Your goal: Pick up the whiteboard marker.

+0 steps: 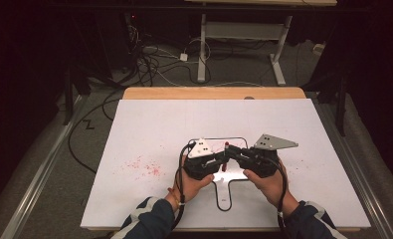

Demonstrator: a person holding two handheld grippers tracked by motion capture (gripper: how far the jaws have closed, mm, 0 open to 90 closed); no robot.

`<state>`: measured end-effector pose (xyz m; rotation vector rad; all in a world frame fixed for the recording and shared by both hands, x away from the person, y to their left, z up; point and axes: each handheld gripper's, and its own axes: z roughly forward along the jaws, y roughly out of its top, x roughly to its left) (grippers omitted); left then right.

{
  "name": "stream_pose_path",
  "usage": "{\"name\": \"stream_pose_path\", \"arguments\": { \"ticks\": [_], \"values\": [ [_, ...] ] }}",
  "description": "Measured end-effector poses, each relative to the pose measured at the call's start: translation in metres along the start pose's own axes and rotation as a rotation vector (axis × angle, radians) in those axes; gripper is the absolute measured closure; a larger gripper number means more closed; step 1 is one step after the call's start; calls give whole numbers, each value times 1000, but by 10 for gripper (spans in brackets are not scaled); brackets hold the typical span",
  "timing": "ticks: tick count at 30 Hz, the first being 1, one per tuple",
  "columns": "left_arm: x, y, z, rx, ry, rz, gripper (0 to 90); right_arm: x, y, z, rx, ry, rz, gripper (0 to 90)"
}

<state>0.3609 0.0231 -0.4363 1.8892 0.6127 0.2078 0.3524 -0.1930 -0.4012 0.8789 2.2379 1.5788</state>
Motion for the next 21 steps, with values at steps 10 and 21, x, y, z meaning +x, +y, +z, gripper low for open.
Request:
{"name": "stream_pose_path", "arguments": {
  "ticks": [10,21],
  "values": [
    [32,-4,-12,-21,95,42,787,-15,-12,-50,-15,-134,-103,432],
    [51,-14,-27,-17,176,39,787,-28,-59,-94,32,-368,-262,290]
  ]
}}
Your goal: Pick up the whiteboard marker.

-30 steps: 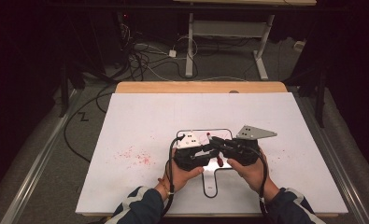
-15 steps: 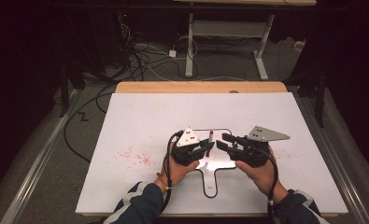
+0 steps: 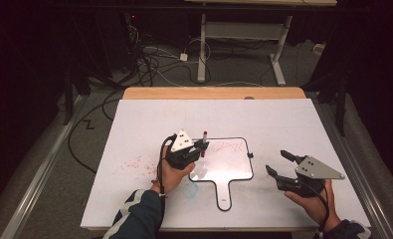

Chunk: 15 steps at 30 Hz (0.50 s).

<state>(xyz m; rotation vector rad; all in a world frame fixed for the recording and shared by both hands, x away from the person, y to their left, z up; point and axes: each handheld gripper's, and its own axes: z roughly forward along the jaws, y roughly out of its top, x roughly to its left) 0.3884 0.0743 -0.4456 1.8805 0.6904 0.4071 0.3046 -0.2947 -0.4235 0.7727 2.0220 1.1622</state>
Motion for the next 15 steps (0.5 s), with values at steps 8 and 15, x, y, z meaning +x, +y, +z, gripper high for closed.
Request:
{"name": "stream_pose_path", "arguments": {
  "ticks": [8,15],
  "values": [
    [4,-2,4,17,15,12,786,6,-25,-8,98,-6,-18,277],
    [7,-2,9,14,16,18,786,6,-28,-6,112,1,-15,270]
  ]
}}
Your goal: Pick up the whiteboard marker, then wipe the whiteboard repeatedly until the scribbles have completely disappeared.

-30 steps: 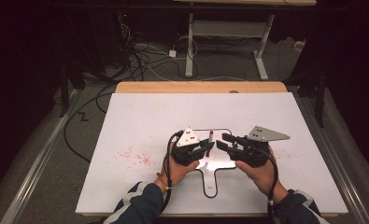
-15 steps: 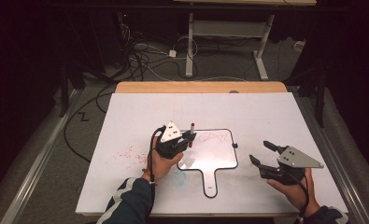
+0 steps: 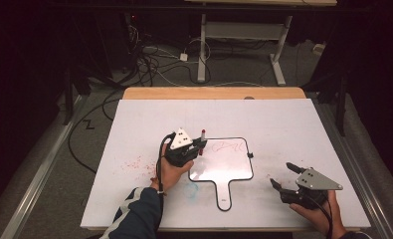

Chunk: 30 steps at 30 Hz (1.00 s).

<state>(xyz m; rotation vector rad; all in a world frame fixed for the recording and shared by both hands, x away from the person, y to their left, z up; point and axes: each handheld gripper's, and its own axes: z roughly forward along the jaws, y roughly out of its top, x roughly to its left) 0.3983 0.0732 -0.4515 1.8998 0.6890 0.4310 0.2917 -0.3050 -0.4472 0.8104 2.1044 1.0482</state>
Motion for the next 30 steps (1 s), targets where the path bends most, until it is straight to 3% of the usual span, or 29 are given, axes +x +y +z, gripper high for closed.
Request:
{"name": "stream_pose_path", "arguments": {
  "ticks": [10,11,13,15,18,21,22,24,27,30],
  "values": [
    [8,-6,17,29,48,13,787,0,-2,6,16,21,1,274],
    [9,-8,18,35,64,24,787,1,-2,6,15,21,3,274],
    [13,-9,19,20,71,7,788,1,-1,6,14,20,0,274],
    [15,-9,19,27,113,28,787,1,-1,7,16,18,1,277],
    [20,-10,17,29,150,-10,788,2,-2,6,17,20,-5,275],
    [19,-11,17,18,141,-51,788,3,-4,5,35,20,-29,272],
    [15,-11,17,10,99,-69,789,3,-4,5,32,20,-24,271],
    [11,-11,18,7,77,-74,789,4,-3,3,23,24,-26,270],
    [-3,-9,24,7,27,-38,789,5,-3,2,23,28,-29,269],
    [-9,-6,26,20,30,10,789,5,-3,1,21,27,-32,269]
  ]
}}
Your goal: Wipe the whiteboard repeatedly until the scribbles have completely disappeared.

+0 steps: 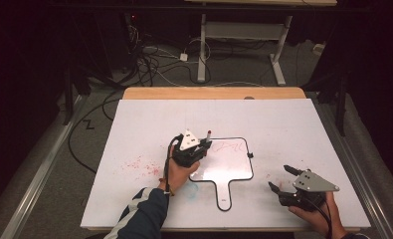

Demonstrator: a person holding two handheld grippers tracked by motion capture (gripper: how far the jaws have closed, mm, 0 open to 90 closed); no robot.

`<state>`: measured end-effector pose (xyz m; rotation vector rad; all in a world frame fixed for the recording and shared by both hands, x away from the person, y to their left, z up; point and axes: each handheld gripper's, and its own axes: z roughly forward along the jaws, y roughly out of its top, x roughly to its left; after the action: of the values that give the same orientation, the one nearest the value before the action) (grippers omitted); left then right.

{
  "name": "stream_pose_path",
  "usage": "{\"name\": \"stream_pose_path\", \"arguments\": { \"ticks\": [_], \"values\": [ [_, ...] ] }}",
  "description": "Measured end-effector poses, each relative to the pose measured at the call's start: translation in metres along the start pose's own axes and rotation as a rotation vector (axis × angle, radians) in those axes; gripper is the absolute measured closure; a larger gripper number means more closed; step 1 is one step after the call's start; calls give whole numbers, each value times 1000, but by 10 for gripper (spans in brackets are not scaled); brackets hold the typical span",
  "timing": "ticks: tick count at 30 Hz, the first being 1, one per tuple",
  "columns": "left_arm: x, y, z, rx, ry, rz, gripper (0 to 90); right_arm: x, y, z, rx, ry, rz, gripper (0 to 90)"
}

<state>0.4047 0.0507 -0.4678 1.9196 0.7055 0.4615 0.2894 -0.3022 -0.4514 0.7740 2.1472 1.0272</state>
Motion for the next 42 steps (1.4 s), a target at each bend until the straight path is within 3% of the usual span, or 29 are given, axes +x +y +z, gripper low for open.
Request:
{"name": "stream_pose_path", "arguments": {
  "ticks": [1,6,8,10,12,15,18,22,26,28,30,36,42],
  "values": [
    [3,-1,-1,-5,-1,-10,788,0,0,0,-1,-1,0,269],
    [22,-5,-9,7,91,-18,789,-1,0,0,-2,3,-1,267],
    [27,-7,-13,6,91,-39,788,-1,0,-1,0,-3,-9,266],
    [29,-8,-16,13,109,-35,789,-1,0,-1,-3,0,-7,263],
    [28,-9,-16,6,103,-58,789,-1,0,-2,-5,3,-7,261],
    [21,-8,-12,0,84,-59,789,0,1,-2,-2,4,-13,260],
    [7,-5,-6,-4,64,-28,789,0,1,-1,-2,8,-17,260],
    [-2,-3,-2,-3,53,-3,789,0,1,0,2,10,-16,259],
    [4,-4,-6,9,79,11,789,1,0,0,6,12,-18,258],
    [10,-5,-10,15,103,-8,789,1,0,-1,6,12,-18,258],
    [13,-6,-13,24,119,-1,789,0,0,-1,8,8,-17,258],
    [13,-8,-15,12,117,-31,789,0,0,-1,8,9,-19,257],
    [7,3,7,2,84,-7,789,2,1,1,11,18,-20,258]
  ]
}}
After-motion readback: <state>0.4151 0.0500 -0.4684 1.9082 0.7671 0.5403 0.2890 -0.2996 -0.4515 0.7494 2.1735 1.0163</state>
